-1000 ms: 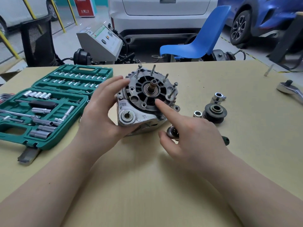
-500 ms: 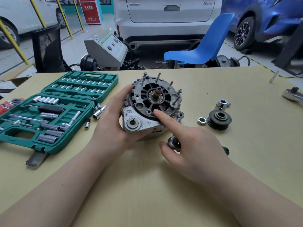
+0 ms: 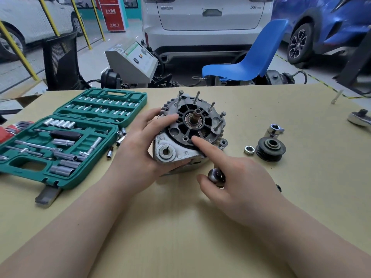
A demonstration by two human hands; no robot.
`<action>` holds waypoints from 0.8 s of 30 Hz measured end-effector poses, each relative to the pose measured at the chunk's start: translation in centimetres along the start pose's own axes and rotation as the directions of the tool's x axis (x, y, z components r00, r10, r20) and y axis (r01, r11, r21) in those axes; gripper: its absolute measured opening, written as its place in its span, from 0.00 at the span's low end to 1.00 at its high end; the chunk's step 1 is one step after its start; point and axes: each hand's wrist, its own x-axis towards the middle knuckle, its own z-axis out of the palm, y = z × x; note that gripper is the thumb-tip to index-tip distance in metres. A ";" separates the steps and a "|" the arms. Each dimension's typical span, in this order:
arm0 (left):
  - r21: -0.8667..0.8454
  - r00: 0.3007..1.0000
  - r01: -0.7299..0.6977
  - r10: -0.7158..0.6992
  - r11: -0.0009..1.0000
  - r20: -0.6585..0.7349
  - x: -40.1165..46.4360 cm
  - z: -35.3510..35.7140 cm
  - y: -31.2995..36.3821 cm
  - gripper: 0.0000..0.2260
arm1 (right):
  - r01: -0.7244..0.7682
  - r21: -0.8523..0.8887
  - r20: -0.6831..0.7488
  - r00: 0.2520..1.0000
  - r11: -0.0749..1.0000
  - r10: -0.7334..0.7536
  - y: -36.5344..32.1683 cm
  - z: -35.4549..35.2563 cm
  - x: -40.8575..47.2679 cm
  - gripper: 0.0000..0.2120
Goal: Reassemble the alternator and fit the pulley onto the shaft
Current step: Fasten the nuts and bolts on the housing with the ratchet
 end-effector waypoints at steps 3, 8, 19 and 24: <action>-0.002 1.000 -0.002 0.002 1.000 -0.012 0.0 0.1 0.1 0.37 | -0.006 0.183 -0.128 0.991 0.983 0.029 0.8 -0.4 0.0 0.27; -0.091 1.000 -0.015 0.012 0.996 -0.025 -0.3 0.2 0.2 0.31 | -0.064 0.304 -0.294 0.943 0.951 0.157 2.2 -1.3 0.4 0.15; -0.064 0.990 -0.117 0.112 0.991 -0.086 -0.4 0.2 0.8 0.23 | -0.015 0.218 -0.139 0.989 0.976 0.047 1.2 -0.8 0.1 0.24; -0.239 0.991 0.001 -0.033 0.971 -0.129 -0.8 0.8 1.0 0.42 | -0.002 0.334 -0.221 0.972 0.942 0.080 1.6 -0.7 0.2 0.17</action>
